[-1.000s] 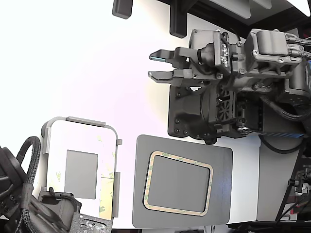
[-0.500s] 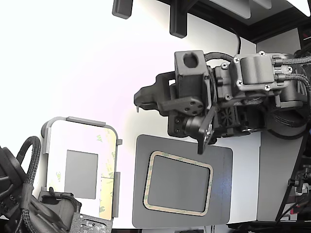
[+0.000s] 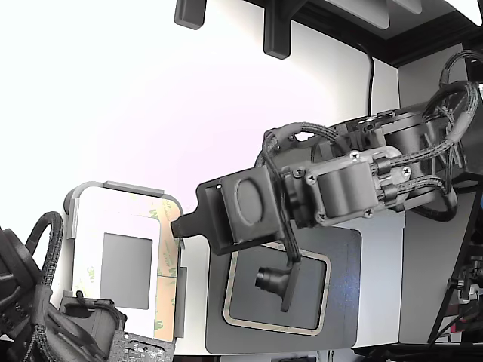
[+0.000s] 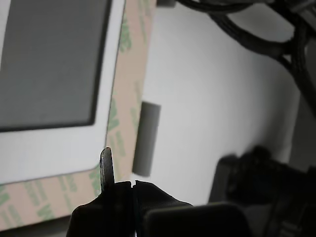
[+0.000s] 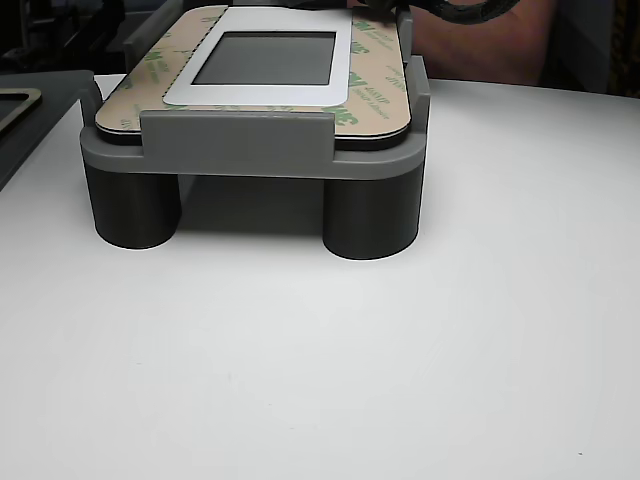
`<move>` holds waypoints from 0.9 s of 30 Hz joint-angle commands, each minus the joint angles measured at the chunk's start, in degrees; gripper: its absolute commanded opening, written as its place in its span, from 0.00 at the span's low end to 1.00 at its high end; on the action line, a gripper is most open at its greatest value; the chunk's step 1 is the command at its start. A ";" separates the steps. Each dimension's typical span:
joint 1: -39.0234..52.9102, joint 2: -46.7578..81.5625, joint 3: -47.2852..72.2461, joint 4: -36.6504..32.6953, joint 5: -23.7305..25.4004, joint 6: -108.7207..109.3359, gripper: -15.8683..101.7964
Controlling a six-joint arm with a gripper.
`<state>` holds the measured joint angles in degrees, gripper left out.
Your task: Peel off protective film from adhesive tape.
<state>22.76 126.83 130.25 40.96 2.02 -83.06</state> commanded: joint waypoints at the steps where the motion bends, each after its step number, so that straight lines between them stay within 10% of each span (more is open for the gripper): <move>1: 1.41 -2.29 -2.20 -1.76 0.35 -0.26 0.05; 27: 10.90 -19.86 -6.33 -13.01 0.09 -12.13 0.05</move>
<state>33.93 106.88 126.21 28.48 1.93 -94.92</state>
